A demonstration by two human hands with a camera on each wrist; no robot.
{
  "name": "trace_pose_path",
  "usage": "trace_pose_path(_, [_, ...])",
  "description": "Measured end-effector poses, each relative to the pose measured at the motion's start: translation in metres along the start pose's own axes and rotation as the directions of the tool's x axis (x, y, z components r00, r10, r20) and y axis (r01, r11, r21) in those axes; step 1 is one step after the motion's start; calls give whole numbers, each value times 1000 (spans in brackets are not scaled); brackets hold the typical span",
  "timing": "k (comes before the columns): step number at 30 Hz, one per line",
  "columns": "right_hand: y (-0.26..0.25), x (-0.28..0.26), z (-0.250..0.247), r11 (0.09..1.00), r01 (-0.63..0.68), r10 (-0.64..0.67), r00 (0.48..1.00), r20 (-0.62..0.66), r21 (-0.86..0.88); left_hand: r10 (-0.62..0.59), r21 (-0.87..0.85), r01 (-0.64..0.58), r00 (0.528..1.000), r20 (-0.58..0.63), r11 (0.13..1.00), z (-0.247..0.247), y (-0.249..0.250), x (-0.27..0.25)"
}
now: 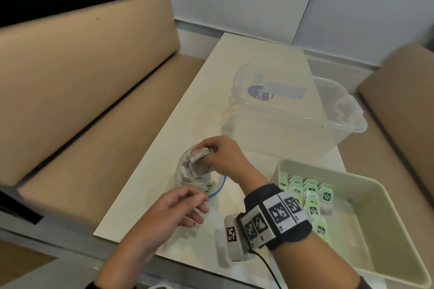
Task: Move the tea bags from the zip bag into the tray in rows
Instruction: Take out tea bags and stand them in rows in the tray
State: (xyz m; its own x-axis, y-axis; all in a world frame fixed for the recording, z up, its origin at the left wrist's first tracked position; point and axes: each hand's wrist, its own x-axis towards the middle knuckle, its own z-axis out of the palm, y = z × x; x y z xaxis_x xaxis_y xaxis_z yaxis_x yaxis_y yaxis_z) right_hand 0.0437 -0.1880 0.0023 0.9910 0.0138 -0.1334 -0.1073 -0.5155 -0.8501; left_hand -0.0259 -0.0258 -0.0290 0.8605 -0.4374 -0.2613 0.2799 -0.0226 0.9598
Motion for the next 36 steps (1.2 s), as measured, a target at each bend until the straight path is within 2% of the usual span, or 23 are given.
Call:
trace_pose_path(5, [-5,-1,-2,999,21,-21,1000,0,-30,-132,-162,134,991,22,978,18,-1,2])
trace_pose_path(8, [-16,-6,-15,997,58,-58,998,-1,-54,-236,-380,241,970,60,893,15,8,7])
trace_pose_path(10, [-28,-11,-27,995,91,-91,996,-3,-46,-258,-503,267,962,90,822,8,16,11])
trace_pose_path(14, [-52,-25,-51,986,163,-164,986,25,41,-254,-609,246,964,75,754,-2,25,20])
trace_pose_path(17, [-62,-39,-60,973,140,-174,967,187,182,-142,-701,153,987,74,697,6,33,25])
trace_pose_path(19, [-61,-45,-55,973,102,-151,959,239,207,-73,-771,83,996,47,632,16,40,28])
trace_pose_path(21, [-54,-49,-44,986,84,-111,977,184,145,-30,-844,92,996,89,528,26,45,32])
trace_pose_path(23, [-46,-52,-34,993,117,-118,990,72,10,-34,-876,121,992,119,466,32,45,37])
trace_pose_path(26, [-33,-57,-24,941,251,-251,968,27,-227,-152,-865,96,988,24,492,33,38,44])
trace_pose_path(30, [-15,-62,-19,866,369,-367,927,72,-337,-179,-883,126,983,48,453,39,37,44])
trace_pose_path(36, [-4,-75,-26,689,353,-402,913,72,-633,-197,-862,185,975,101,472,50,33,47])
